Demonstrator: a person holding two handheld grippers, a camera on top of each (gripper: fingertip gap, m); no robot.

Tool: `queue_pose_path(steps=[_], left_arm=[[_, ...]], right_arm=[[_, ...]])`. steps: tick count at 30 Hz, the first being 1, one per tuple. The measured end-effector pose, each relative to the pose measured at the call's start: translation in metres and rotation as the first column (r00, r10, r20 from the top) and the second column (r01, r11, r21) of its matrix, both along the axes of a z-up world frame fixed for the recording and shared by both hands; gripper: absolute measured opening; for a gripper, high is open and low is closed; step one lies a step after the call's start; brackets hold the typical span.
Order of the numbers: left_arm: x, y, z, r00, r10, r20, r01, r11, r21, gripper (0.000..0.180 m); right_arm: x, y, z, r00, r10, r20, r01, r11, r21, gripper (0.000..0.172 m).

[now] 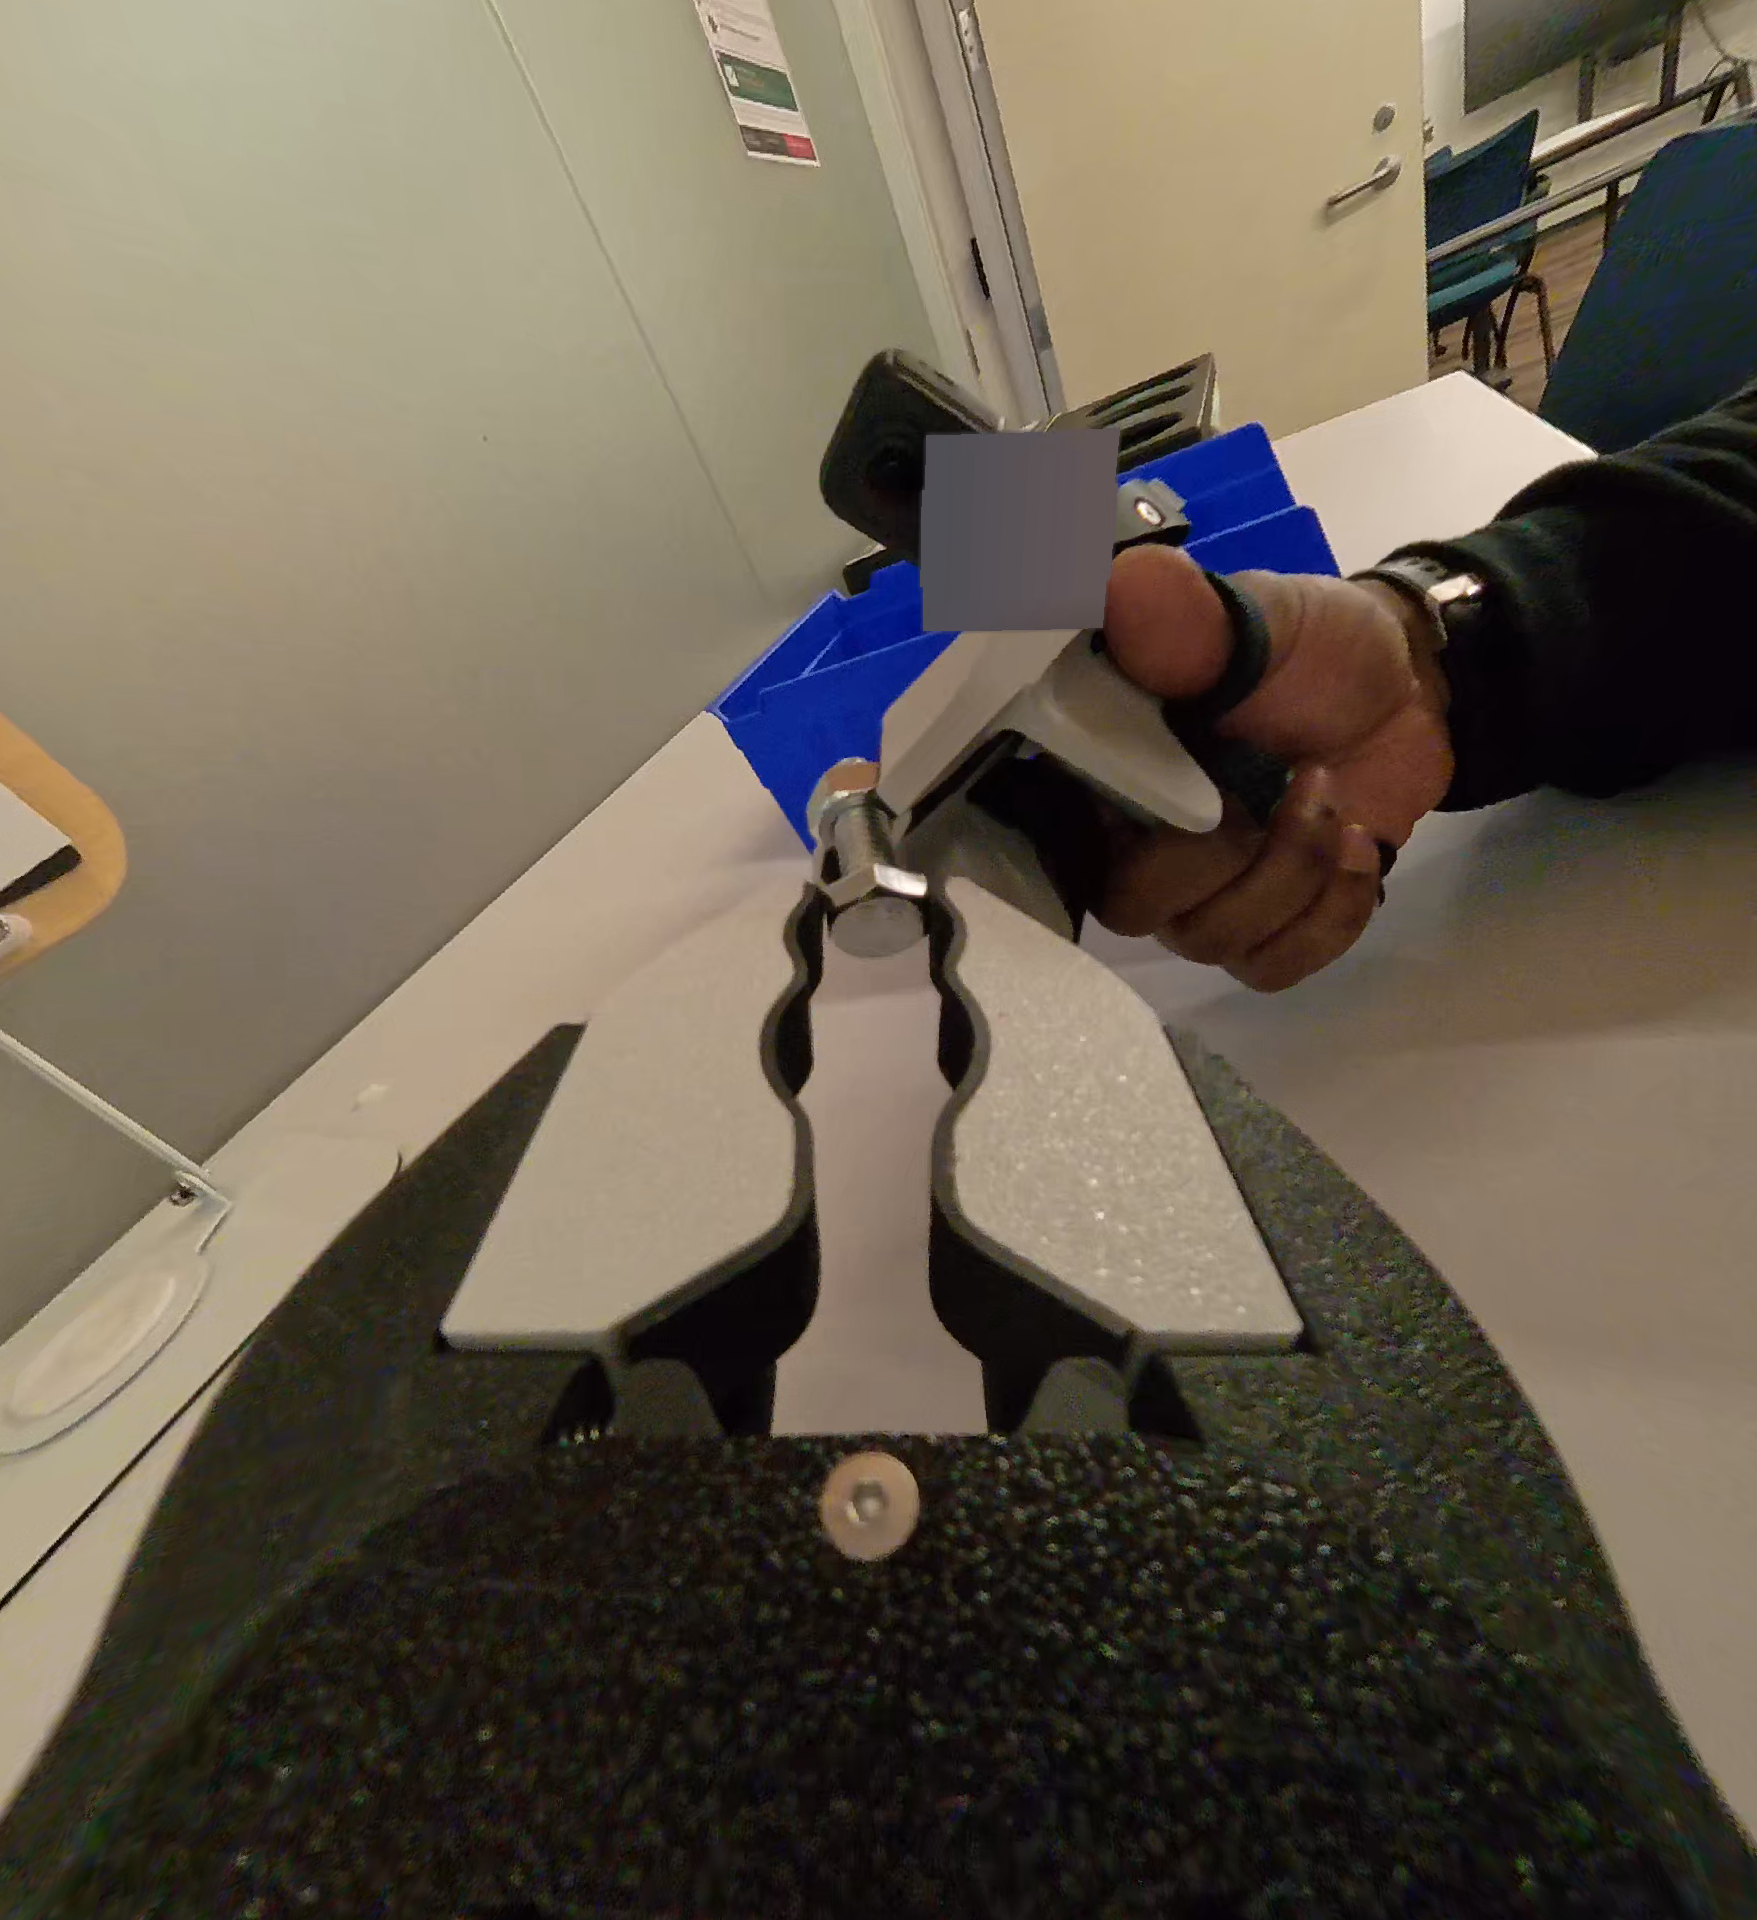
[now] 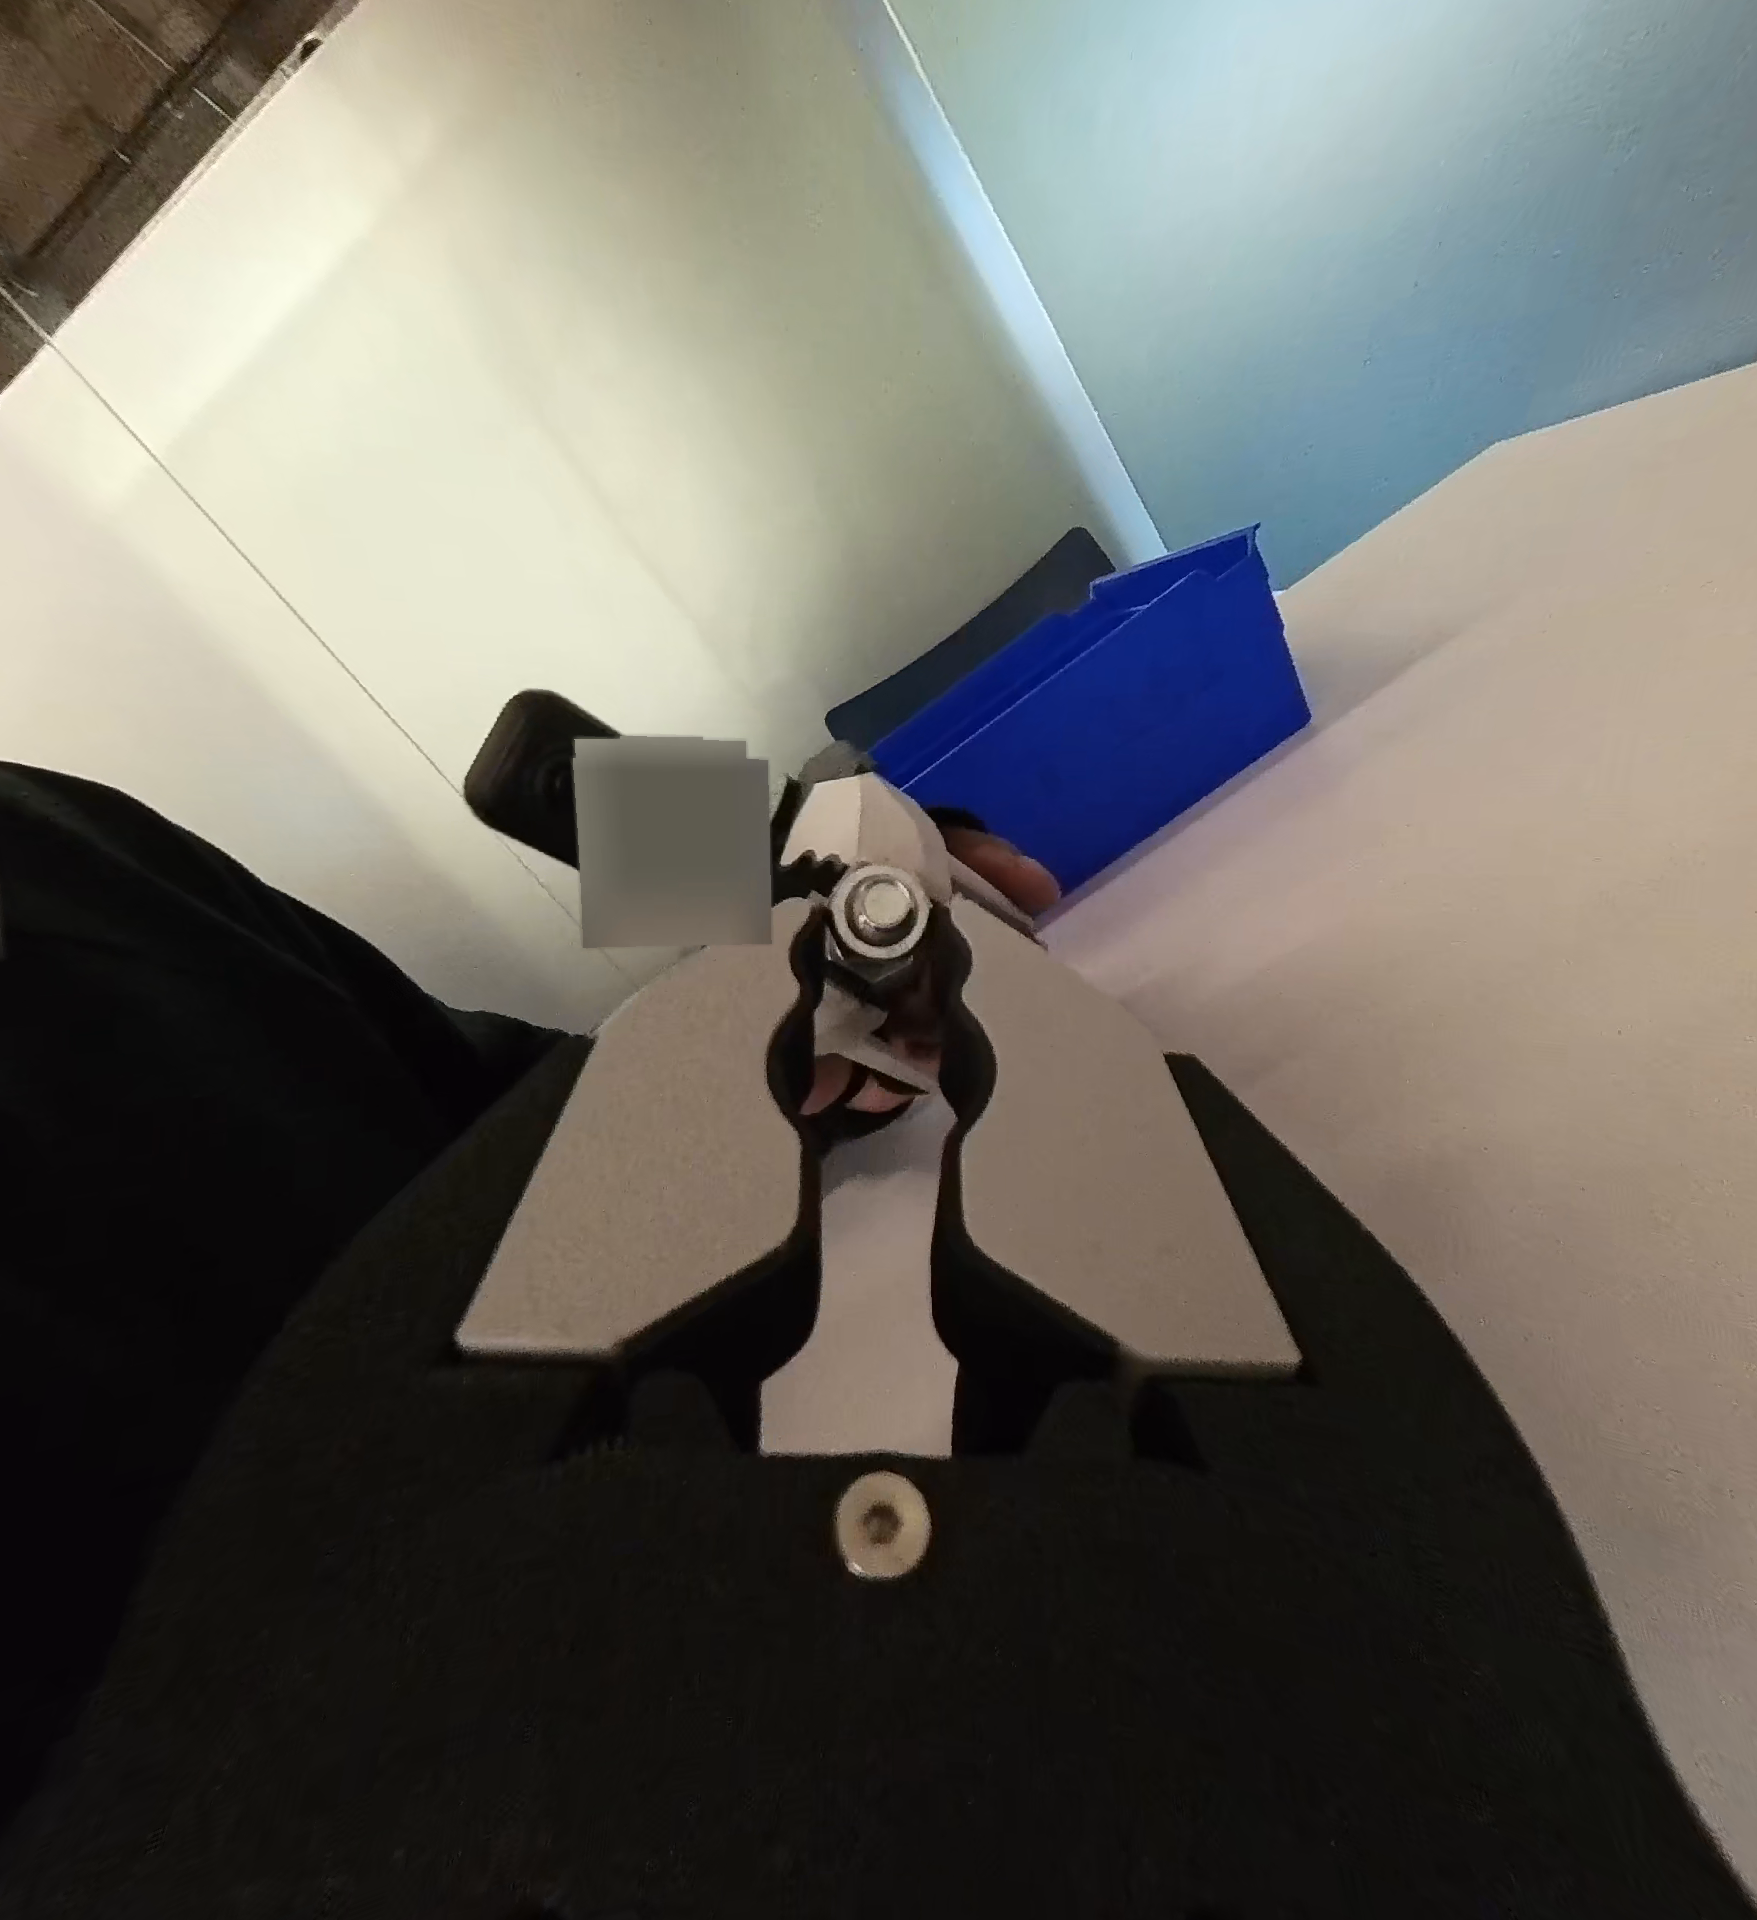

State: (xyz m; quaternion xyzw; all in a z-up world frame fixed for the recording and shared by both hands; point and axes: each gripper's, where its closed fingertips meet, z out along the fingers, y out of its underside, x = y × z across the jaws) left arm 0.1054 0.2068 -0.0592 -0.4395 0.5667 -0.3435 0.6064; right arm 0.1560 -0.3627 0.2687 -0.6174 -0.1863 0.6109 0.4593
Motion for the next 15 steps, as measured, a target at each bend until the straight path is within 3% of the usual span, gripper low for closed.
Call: queue_pose_path(steps=[9, 15], left_arm=[[-0.001, 0.000, 0.002, 1.000, -0.009, 0.007, 0.009, 0.999, -0.031, 0.017], [-0.001, -0.010, -0.001, 0.997, -0.078, -0.018, 0.078, 0.997, -0.021, 0.017]], right_arm=[[0.000, -0.001, 0.000, 1.000, -0.009, 0.019, 0.008, 0.998, 0.056, 0.019], [0.000, -0.013, -0.004, 0.989, 0.023, 0.145, -0.051, 0.980, 0.194, 0.019]])
